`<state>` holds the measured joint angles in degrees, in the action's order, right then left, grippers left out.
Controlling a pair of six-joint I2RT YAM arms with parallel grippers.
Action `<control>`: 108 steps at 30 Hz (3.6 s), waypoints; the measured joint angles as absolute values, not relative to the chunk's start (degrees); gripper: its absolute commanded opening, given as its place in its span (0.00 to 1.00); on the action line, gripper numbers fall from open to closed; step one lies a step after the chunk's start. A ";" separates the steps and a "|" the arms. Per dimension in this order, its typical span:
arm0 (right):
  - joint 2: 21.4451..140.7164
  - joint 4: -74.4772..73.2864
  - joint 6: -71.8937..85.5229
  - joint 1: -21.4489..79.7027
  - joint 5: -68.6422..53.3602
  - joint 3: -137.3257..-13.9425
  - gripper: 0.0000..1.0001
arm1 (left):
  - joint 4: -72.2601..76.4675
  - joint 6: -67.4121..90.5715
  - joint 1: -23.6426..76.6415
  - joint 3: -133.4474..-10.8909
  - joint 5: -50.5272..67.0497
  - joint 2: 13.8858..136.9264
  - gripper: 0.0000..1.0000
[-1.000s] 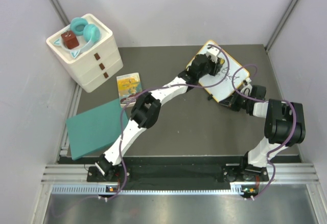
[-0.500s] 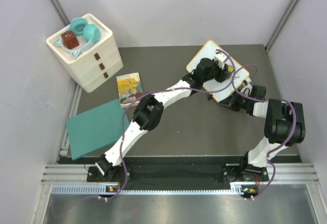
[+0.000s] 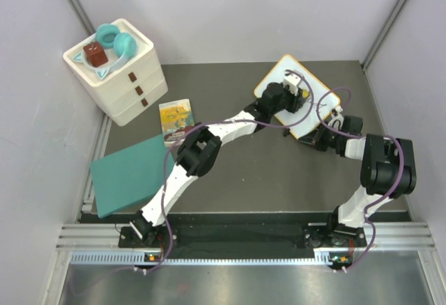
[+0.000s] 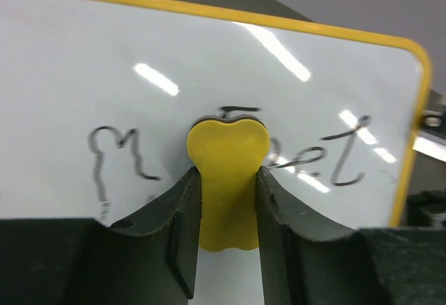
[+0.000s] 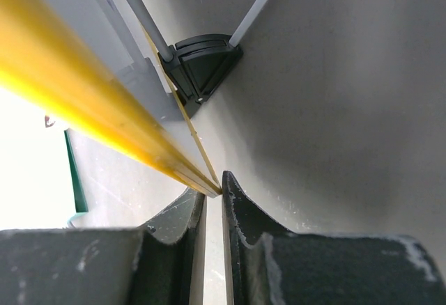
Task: Erase the whiteboard
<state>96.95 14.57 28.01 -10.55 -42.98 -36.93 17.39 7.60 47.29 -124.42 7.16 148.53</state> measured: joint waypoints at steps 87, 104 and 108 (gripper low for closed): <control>97.58 15.42 27.90 -9.80 -42.96 -37.32 0.00 | 21.71 4.19 44.01 -133.25 9.26 153.64 0.00; 97.91 15.68 27.59 -9.47 -42.96 -37.63 0.00 | 29.78 1.80 42.72 -132.42 0.32 155.04 0.00; 97.91 15.73 27.44 -9.45 -42.96 -37.63 0.00 | 30.06 1.78 41.93 -132.42 0.05 155.17 0.00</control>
<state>97.91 15.73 27.44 -9.45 -42.96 -37.63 30.06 1.78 41.93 -132.42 0.05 155.17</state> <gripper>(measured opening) 0.098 0.380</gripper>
